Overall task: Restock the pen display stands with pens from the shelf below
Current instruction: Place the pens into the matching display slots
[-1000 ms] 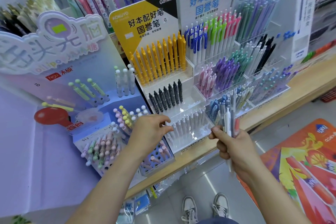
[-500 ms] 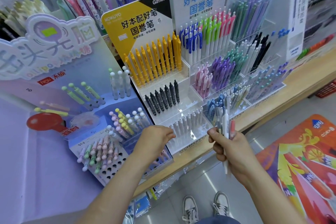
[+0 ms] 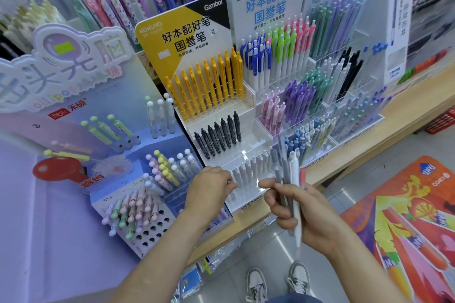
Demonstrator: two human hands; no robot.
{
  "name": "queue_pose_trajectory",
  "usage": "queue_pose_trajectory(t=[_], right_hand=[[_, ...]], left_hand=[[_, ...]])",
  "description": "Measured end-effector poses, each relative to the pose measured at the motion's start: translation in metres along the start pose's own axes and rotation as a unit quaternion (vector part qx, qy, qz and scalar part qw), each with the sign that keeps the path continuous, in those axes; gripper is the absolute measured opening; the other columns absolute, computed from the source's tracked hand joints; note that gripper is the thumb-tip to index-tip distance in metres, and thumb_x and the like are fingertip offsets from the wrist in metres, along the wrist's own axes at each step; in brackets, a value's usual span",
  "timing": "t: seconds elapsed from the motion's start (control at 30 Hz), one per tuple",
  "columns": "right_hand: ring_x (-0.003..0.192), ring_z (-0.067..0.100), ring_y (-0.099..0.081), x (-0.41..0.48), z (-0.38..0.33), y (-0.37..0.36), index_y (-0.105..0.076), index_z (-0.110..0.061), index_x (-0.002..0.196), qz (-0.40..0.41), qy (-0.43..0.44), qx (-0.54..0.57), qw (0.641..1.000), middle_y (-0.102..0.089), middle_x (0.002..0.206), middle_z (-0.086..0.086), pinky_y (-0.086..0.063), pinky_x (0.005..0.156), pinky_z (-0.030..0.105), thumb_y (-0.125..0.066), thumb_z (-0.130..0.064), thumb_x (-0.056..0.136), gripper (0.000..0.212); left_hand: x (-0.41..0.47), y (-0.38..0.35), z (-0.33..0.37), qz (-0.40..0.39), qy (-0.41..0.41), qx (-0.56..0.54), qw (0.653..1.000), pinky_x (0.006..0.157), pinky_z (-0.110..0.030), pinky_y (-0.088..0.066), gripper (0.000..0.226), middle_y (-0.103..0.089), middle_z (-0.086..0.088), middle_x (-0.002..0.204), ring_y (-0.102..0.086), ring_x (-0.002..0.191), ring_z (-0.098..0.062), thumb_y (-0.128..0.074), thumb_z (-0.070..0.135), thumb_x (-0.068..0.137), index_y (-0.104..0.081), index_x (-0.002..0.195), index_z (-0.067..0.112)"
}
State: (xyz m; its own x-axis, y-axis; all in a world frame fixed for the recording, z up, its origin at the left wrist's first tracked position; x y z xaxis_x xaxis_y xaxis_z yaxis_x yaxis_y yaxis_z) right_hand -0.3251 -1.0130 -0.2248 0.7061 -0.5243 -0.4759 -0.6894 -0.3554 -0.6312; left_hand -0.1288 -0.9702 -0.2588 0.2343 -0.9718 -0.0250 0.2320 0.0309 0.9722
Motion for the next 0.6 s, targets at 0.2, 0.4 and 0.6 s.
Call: queue_pose_trajectory(t=[0.2,0.4,0.6], right_hand=[[0.042,0.010,-0.034,-0.004,-0.001,-0.009,-0.071,0.002,0.101,-0.054,-0.012,0.004,0.998,-0.049,0.062,0.011,-0.026,0.037,0.018,-0.054,-0.011,0.086,0.026],[0.039,0.012,-0.036,-0.006,-0.002,-0.015,-0.069,-0.001,0.109,-0.105,-0.010,-0.046,0.993,-0.051,0.059,0.011,-0.031,0.040,0.021,-0.061,-0.019,0.090,0.028],[0.042,0.014,-0.041,-0.008,-0.004,-0.022,-0.064,-0.002,0.115,-0.145,-0.003,-0.098,0.985,-0.051,0.062,0.012,-0.035,0.042,0.023,-0.066,-0.027,0.087,0.037]], left_hand=[[-0.005,0.016,0.007,-0.002,0.018,-0.018,1.000,0.080,-0.025,-0.039,0.029,-0.066,0.005,0.102,-0.056,0.101,-0.015,-0.054,0.042,0.095,-0.069,0.108,0.021],[-0.016,0.083,0.055,0.007,0.132,-0.544,0.829,0.063,-0.022,-0.049,0.018,-0.073,0.008,0.077,-0.059,0.066,-0.003,-0.062,0.035,0.087,-0.073,0.094,0.022],[-0.020,0.095,0.076,-0.027,0.151,-0.673,0.723,0.054,-0.018,-0.052,0.012,-0.070,0.001,0.067,-0.063,0.053,-0.008,-0.069,0.006,0.082,-0.065,0.088,0.016]])
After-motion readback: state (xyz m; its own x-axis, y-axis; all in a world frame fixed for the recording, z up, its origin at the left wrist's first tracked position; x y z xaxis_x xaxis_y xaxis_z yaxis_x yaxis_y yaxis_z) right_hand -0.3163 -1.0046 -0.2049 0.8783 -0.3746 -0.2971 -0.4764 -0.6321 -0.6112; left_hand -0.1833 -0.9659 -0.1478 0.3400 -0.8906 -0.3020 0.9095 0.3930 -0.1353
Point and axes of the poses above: each hand's wrist, its own x-axis towards the middle knuckle, its own y-axis out of the back of the hand, z = x × y, the point moved 2 cm from there along x, towards the middle knuckle
